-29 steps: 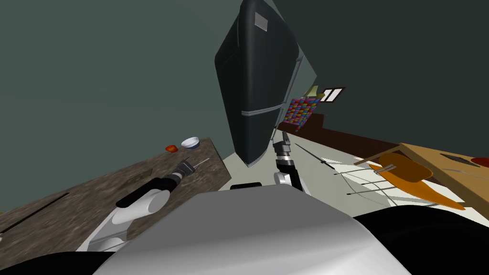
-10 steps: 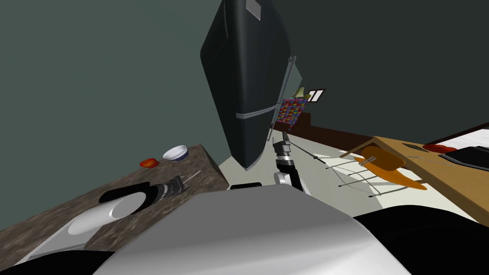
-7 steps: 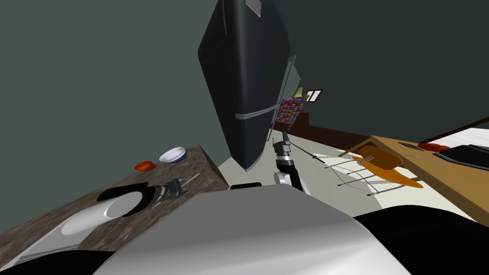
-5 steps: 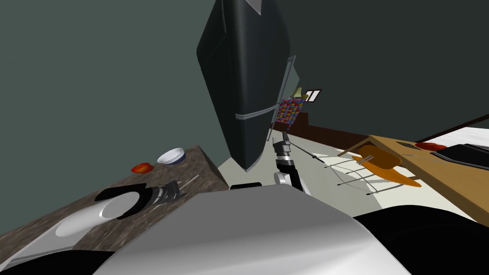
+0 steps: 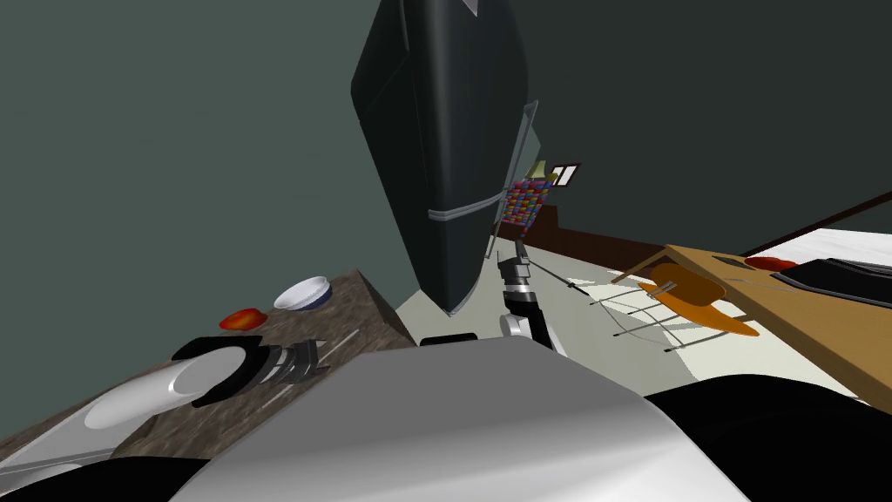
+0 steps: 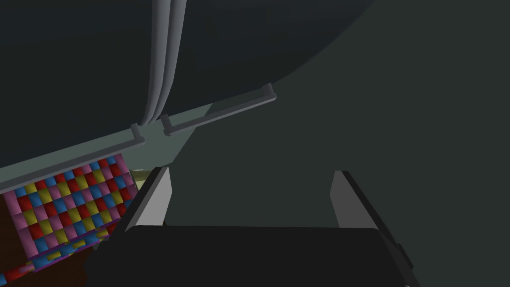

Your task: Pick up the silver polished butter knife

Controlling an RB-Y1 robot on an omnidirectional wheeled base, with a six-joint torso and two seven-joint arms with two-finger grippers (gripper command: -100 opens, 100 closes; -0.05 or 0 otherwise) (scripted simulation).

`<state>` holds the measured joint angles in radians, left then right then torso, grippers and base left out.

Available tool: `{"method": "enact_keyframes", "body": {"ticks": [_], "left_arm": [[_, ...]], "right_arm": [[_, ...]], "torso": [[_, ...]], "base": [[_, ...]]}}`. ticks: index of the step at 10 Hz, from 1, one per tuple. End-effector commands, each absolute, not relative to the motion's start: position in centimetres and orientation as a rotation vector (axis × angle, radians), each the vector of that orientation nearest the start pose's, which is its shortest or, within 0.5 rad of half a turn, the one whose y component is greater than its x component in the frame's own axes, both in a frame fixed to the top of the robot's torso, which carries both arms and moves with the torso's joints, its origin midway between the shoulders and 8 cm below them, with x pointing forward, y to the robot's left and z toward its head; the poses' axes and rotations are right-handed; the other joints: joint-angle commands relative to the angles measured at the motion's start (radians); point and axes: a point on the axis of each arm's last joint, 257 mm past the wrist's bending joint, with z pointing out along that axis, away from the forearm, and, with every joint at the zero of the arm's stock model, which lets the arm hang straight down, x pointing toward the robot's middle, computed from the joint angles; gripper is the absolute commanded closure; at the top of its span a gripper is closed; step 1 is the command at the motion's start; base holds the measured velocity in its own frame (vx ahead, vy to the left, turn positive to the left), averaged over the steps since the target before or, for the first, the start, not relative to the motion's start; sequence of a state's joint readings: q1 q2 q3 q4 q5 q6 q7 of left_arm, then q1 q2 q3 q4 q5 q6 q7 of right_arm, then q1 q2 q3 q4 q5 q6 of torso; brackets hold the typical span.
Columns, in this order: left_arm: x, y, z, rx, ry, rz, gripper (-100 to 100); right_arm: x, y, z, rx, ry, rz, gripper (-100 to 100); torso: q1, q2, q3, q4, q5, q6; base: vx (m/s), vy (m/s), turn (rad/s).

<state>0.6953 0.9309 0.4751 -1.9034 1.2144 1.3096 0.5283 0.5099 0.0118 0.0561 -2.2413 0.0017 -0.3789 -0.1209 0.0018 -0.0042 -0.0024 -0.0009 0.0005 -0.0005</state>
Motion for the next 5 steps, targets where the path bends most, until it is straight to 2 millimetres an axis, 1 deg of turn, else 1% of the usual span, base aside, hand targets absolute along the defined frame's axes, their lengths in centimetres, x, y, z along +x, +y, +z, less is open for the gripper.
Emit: {"method": "enact_keyframes", "body": {"ticks": [1,3,4,5], "left_arm": [[16.19,50.61,-32.16,-2.908,1.212,-0.287,-100],[15.39,50.92,-31.81,-2.933,1.216,-0.234,-100],[15.75,50.74,-31.91,-2.923,1.215,-0.253,-100],[15.67,50.74,-31.89,-2.926,1.215,-0.248,0]], "right_arm": [[37.13,-26.64,-2.15,0.863,0.682,1.421,0],[37.13,-26.64,-2.15,0.863,0.682,1.421,0],[37.13,-26.64,-2.15,0.863,0.682,1.421,0],[37.13,-26.64,-2.14,0.863,0.682,1.421,0]], "torso": [[0.0,0.0,0.0,0.0,0.0,0.0],[0.0,0.001,0.0,0.0,0.0,0.0],[0.0,0.001,0.001,0.0,0.0,0.0],[-0.001,0.003,0.002,0.001,0.0,0.0]], "base": [[0.066,0.024,-0.05],[0.047,0.028,-0.027],[0.017,0.013,-0.008],[0.0,0.0,0.0]]}}
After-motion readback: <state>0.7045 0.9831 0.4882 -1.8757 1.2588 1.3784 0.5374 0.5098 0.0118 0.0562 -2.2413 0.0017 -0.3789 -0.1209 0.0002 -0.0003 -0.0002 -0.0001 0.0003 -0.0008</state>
